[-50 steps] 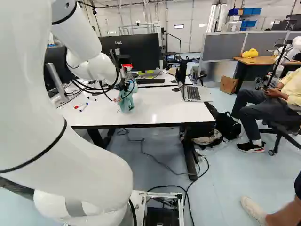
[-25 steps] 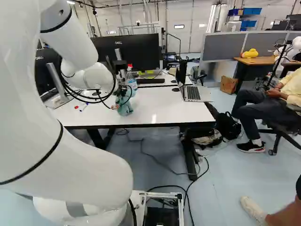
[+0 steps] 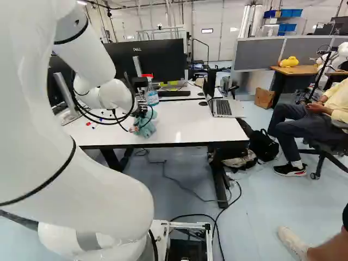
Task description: Clean the table with the green towel
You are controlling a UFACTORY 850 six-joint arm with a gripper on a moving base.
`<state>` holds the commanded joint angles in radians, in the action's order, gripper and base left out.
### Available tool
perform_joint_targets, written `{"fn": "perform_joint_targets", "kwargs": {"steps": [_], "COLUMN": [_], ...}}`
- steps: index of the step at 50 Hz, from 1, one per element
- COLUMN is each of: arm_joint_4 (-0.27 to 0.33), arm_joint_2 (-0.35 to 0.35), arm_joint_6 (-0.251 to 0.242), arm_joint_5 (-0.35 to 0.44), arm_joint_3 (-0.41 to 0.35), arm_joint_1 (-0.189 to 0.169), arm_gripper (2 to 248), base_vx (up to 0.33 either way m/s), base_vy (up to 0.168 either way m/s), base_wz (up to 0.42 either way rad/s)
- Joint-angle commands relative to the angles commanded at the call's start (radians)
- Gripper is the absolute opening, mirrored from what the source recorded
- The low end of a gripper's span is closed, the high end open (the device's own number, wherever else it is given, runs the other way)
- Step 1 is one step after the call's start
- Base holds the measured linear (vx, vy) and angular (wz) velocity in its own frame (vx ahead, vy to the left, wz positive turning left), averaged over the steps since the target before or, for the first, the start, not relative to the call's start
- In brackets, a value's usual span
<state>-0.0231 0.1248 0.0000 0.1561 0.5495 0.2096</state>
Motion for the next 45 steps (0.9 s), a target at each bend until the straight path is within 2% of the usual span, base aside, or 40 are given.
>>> {"fn": "perform_joint_targets", "kwargs": {"steps": [21,45], "arm_joint_4": [0.000,0.000], "arm_joint_2": [-0.069,-0.079], "arm_joint_6": [0.000,0.000], "arm_joint_5": [0.000,0.000], "arm_joint_3": [0.011,0.013], "arm_joint_1": [0.000,0.000], "arm_gripper": [30,30], "base_vx": [0.000,0.000], "base_vy": [0.000,0.000], "base_wz": [0.000,0.000]}}
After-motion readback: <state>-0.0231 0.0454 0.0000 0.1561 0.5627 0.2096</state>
